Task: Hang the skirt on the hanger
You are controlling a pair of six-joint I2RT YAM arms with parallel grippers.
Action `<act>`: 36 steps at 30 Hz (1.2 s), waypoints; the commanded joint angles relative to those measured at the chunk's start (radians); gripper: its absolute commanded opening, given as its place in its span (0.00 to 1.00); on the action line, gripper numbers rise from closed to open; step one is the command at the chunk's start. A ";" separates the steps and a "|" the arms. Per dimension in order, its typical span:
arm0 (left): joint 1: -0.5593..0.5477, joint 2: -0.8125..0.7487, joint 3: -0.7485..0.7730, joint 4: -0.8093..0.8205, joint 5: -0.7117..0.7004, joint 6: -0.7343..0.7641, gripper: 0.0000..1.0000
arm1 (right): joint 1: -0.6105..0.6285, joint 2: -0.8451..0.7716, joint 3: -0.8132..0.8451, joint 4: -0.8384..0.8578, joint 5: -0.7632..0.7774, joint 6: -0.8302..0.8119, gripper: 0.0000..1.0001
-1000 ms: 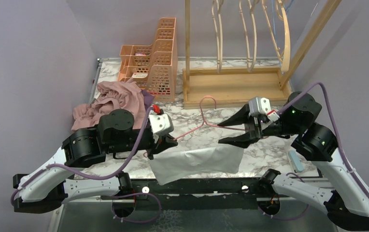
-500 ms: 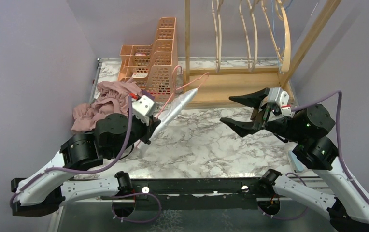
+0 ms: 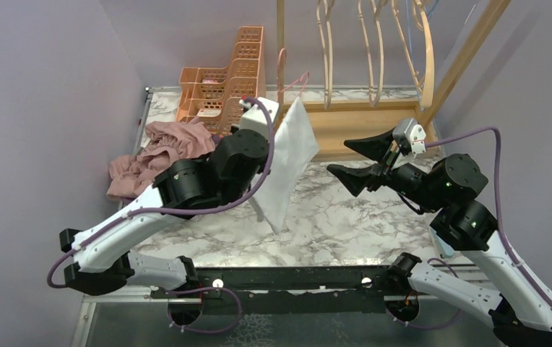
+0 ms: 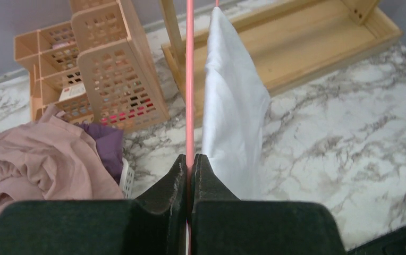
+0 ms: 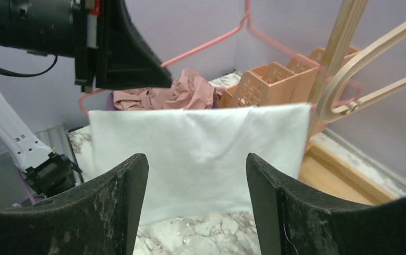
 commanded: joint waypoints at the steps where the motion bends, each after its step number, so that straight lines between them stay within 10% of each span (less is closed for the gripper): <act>1: 0.010 0.154 0.170 0.080 -0.185 -0.011 0.00 | 0.005 0.000 -0.010 -0.047 0.043 0.092 0.71; 19: 0.299 0.636 0.786 0.226 0.124 0.084 0.00 | 0.004 -0.080 -0.194 0.005 -0.039 0.367 0.65; 36: 0.457 0.778 0.838 0.300 0.283 0.019 0.00 | 0.004 -0.106 -0.240 -0.031 0.027 0.357 0.65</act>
